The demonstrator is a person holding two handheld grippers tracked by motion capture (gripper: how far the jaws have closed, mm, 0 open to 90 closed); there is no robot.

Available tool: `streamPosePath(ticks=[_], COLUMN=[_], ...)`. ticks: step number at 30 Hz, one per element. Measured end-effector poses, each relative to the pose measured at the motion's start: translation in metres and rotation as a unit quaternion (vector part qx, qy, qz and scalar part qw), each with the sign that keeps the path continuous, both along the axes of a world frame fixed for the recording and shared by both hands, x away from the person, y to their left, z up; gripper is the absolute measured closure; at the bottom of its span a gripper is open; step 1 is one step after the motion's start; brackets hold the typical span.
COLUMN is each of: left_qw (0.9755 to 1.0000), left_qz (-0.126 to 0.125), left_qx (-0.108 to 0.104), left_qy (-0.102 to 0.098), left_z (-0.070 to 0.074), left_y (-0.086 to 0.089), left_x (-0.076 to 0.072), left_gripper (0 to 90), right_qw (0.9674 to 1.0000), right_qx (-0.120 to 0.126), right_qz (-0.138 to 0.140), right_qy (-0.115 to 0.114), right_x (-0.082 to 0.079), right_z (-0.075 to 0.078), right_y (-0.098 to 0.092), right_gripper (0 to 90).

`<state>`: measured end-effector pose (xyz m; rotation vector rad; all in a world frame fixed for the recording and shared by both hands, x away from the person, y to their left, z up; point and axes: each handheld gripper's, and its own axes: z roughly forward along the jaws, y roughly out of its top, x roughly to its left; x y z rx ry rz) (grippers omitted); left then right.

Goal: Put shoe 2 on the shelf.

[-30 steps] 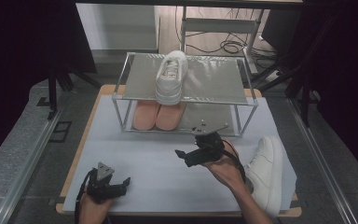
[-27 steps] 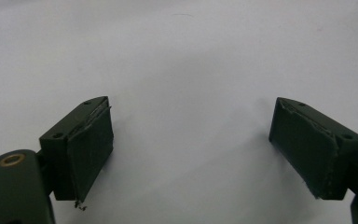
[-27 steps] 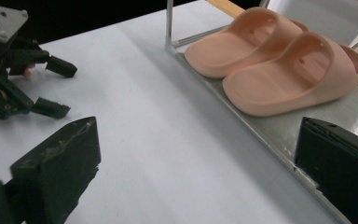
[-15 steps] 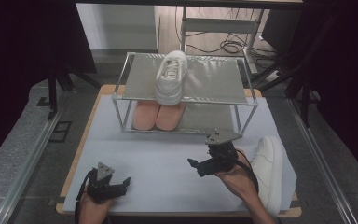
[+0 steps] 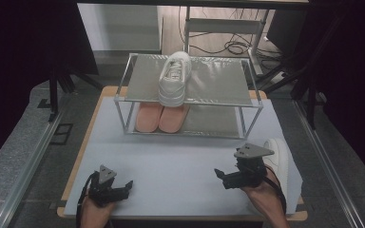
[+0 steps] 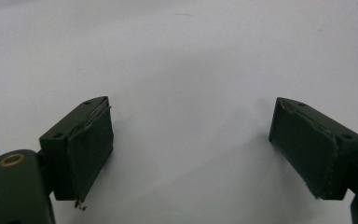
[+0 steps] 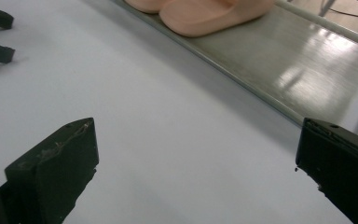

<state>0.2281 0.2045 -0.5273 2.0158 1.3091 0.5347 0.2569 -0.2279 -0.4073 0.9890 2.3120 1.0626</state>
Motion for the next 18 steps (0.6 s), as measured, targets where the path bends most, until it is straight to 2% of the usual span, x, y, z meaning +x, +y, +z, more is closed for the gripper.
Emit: streamPosePath(ticks=[4,9,18], left_qw=[1.0000,1.0000,1.0000], left_qz=[0.001,0.000,0.000], left_qx=[-0.001,0.000,0.000], left_qy=[0.001,0.001,0.002], left_z=[0.000,0.000,0.000], left_y=[0.000,0.000,0.000], left_x=[0.000,0.000,0.000], left_gripper=[13.6,13.5,13.5], right_qw=[0.9997,0.9982,0.9919], right_qx=[-0.002,-0.018,-0.025], right_qz=[-0.022,-0.056,-0.124], right_qy=[-0.005,-0.011,-0.005], right_x=[-0.009,-0.019,-0.035], right_z=[0.000,-0.001,-0.010], right_y=[-0.016,-0.039,-0.075], right_gripper=[0.0,0.0,0.0])
